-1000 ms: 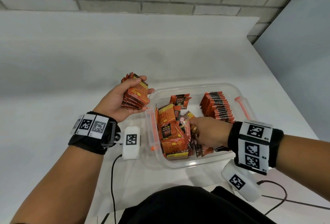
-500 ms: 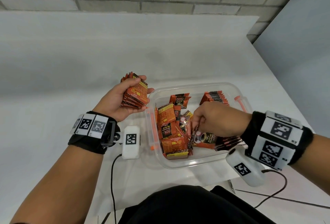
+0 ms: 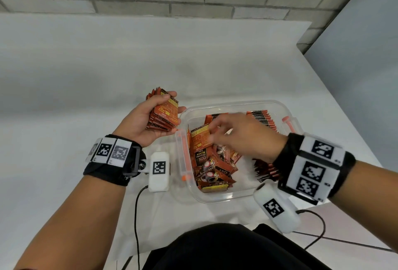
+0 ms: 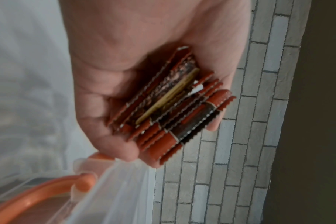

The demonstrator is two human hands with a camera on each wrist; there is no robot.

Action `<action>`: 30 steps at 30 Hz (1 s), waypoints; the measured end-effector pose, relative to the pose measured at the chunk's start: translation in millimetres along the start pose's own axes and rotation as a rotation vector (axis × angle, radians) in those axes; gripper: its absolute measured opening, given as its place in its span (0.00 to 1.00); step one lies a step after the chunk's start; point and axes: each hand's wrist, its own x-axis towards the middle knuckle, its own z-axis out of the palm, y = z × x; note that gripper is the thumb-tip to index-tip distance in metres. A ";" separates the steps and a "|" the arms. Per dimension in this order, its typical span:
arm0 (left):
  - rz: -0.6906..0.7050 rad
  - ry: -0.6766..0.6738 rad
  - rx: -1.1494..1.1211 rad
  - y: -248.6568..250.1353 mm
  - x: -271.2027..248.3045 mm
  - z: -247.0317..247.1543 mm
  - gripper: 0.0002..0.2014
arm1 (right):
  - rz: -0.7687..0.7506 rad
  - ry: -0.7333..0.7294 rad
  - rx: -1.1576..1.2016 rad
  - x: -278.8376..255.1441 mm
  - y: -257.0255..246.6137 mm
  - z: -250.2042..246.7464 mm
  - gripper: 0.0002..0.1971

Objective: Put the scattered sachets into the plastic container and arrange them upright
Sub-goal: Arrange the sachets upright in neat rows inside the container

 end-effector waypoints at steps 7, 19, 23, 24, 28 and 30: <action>0.001 -0.005 -0.020 0.8 -0.2 -0.4 0.12 | 0.439 0.008 0.417 8.6 18.8 1.6 0.36; -0.001 -0.002 -0.024 0.5 -0.5 -0.6 0.13 | 0.537 -0.105 0.236 13.9 14.8 16.4 0.43; 0.001 -0.002 -0.024 0.3 -0.8 0.9 0.12 | 0.565 -0.134 0.221 8.6 19.0 15.6 0.44; 0.002 0.001 -0.022 0.6 -1.2 1.6 0.12 | 0.559 -0.127 0.236 8.5 19.6 14.4 0.44; 0.005 0.009 -0.013 0.9 -1.4 1.9 0.14 | 0.491 -0.103 0.288 9.6 16.9 13.5 0.39; 0.008 0.006 -0.014 0.8 -1.7 2.2 0.12 | 0.475 -0.148 0.326 9.5 15.0 17.7 0.36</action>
